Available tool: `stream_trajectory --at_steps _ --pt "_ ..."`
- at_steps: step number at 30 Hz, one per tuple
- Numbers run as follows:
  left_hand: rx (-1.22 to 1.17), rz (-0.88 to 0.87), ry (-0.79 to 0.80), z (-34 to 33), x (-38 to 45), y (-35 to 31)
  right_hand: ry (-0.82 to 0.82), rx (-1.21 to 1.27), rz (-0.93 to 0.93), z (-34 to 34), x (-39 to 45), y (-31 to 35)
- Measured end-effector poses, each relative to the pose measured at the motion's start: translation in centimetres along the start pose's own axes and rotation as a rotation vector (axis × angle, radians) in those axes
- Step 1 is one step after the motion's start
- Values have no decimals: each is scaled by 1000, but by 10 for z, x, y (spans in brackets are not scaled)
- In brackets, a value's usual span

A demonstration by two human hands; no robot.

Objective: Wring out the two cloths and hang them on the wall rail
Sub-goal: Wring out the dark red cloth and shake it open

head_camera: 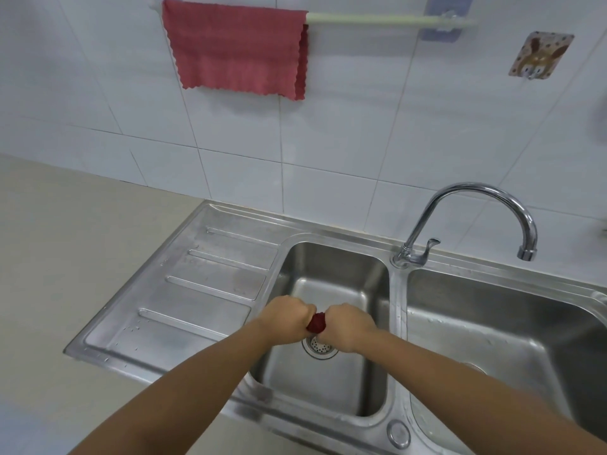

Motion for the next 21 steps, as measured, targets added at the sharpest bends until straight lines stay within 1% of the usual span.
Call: stream_trajectory --at_steps 4,8,13,16,18,21 --pt "1 69 111 -4 3 -5 -132 -337 155 9 -1 5" --pt "-66 118 170 -6 5 -8 -171 -474 268 13 1 6" --pt "-191 162 225 -10 5 -8 -156 -517 330 10 6 5" --pt "-195 171 226 -12 3 -6 -159 -518 350 7 8 7" --pt "-154 145 187 -12 2 -4 -167 -501 376 7 9 9" --pt "-63 107 68 -4 -1 1 -177 -398 359 10 11 8"
Point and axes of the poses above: each hand's wrist, its own x-axis towards the middle knuckle, its own z-axis out of the back of the hand, y = z × x, the point moved 8 cm from there along x, towards the middle knuckle, and after that the axes turned 2 degrees about -y, right-handed, at the moved point
